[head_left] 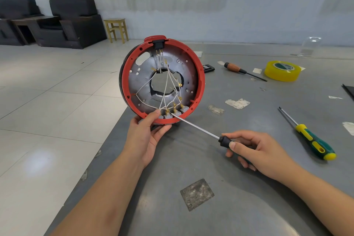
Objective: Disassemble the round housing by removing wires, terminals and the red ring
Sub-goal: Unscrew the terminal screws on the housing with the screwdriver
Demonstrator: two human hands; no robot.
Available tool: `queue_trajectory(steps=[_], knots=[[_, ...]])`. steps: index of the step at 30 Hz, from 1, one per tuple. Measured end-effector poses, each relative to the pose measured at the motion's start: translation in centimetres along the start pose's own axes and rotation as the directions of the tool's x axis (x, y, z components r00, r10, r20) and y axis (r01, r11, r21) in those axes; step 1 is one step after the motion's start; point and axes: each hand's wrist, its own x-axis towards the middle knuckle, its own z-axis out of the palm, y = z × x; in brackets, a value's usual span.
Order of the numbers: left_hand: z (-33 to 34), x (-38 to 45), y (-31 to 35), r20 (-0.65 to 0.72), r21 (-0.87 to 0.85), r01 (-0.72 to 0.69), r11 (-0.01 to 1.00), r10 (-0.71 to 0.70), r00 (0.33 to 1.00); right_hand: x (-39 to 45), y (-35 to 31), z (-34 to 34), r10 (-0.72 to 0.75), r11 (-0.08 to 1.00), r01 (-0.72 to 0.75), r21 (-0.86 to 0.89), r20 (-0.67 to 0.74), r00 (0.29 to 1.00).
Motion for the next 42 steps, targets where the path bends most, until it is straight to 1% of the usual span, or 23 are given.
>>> queue_trajectory(steps=[9,14,22,26,31,37,42], knots=[[-0.1,-0.1,0.3,0.02,0.039,-0.008,0.999,0.007,1.0,-0.2,-0.2,0.0,-0.025,0.998,0.024,-0.06,-0.018,1.0],[0.0,-0.1,0.5,0.013,0.057,0.024,0.998,-0.024,1.0,-0.4,-0.1,-0.1,-0.038,0.996,0.036,-0.087,-0.028,0.999],[-0.3,-0.2,0.8,-0.003,0.103,0.014,0.995,-0.013,1.0,-0.7,0.1,0.1,-0.104,0.97,0.094,-0.224,-0.034,0.994],[-0.5,-0.1,1.1,0.004,0.127,-0.021,0.992,0.021,1.0,-0.9,0.1,0.1,-0.14,0.955,0.123,-0.27,-0.047,0.989],[-0.6,0.1,1.2,-0.017,0.174,-0.034,0.984,0.037,0.999,-1.1,-0.1,0.0,-0.158,0.933,0.123,-0.337,-0.076,0.985],[-0.6,-0.1,1.1,-0.004,0.2,-0.058,0.978,0.06,0.998,-1.1,0.0,-0.5,-0.151,0.938,0.104,-0.332,-0.119,0.981],[-0.6,-0.1,0.8,0.023,0.169,-0.084,0.982,0.082,0.996,-0.9,0.2,-0.6,-0.155,0.937,0.11,-0.332,-0.112,0.981]])
